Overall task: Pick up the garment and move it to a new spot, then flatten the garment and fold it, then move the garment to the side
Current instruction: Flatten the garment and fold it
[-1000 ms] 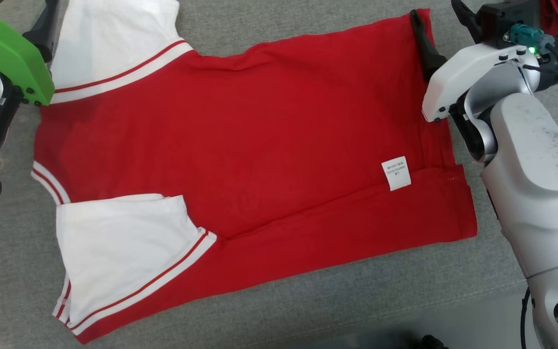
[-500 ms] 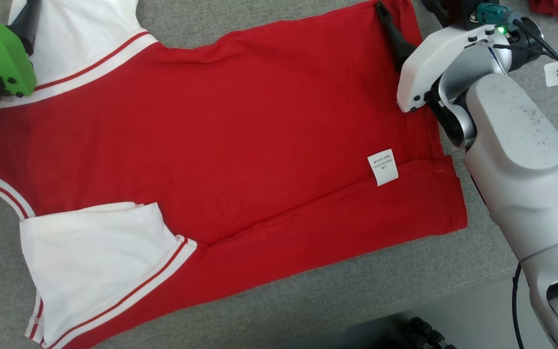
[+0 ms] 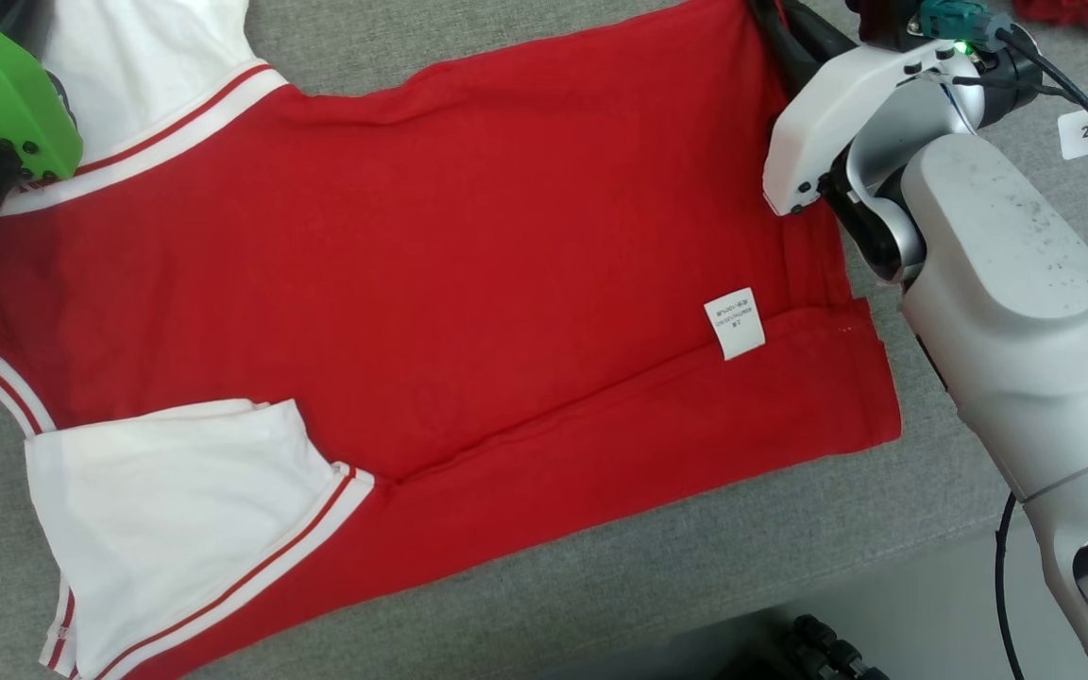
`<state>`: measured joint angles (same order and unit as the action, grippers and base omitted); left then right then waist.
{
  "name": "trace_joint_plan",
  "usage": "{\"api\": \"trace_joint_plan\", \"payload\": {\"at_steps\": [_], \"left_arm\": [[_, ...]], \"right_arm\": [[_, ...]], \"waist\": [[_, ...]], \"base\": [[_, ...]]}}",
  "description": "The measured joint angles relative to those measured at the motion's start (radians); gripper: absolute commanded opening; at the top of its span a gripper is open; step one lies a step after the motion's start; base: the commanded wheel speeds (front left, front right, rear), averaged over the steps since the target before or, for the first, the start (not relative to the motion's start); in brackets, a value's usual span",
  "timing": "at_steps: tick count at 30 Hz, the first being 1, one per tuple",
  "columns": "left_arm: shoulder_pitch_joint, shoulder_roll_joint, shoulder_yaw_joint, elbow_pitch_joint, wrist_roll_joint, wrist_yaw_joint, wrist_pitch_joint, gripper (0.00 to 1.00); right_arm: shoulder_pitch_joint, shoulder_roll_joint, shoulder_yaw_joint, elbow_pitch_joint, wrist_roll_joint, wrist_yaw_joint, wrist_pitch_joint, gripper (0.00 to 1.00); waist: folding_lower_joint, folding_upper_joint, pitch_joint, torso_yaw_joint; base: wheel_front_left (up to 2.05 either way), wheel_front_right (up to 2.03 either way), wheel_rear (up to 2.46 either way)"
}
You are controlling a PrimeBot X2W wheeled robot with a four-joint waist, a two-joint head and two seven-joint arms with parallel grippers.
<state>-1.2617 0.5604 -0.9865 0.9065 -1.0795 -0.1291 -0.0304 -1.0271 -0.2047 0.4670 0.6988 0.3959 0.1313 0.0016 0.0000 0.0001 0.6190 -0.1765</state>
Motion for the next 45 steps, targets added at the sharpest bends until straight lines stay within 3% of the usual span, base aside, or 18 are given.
{"api": "trace_joint_plan", "payload": {"at_steps": [9, 20, 25, 33, 45], "left_arm": [[-0.015, -0.008, -0.006, -0.047, -0.064, 0.000, -0.146, 0.00], [0.125, 0.021, 0.005, -0.285, -0.092, 0.000, -0.228, 0.00], [0.252, 0.029, 0.112, -0.439, -0.027, 0.001, -0.232, 0.00], [0.530, 0.009, 0.262, -0.652, 0.115, 0.072, -0.232, 0.00], [0.878, -0.077, 0.444, -0.797, 0.221, 0.106, -0.234, 0.00]], "right_arm": [[0.014, -0.028, -0.008, 0.028, 0.006, 0.000, -0.112, 0.00], [0.135, -0.105, -0.038, 0.063, 0.015, 0.000, -0.209, 0.00], [0.183, -0.122, -0.060, 0.051, 0.013, 0.000, -0.237, 0.00], [0.273, -0.130, -0.094, 0.032, 0.011, 0.000, -0.258, 0.00], [0.447, -0.138, -0.202, -0.066, 0.004, 0.000, -0.264, 0.00]], "waist": [[0.0000, 0.0000, -0.037, 0.038], [0.0000, 0.0000, -0.130, 0.113], [0.0000, 0.0000, -0.170, 0.145], [0.0000, 0.0000, -0.230, 0.178], [0.0000, 0.0000, -0.309, 0.202]], "base": [[0.00, 0.00, 0.00], [0.00, 0.00, 0.00], [0.00, 0.00, 0.00], [0.00, 0.00, 0.00], [0.00, 0.00, 0.00]]}}
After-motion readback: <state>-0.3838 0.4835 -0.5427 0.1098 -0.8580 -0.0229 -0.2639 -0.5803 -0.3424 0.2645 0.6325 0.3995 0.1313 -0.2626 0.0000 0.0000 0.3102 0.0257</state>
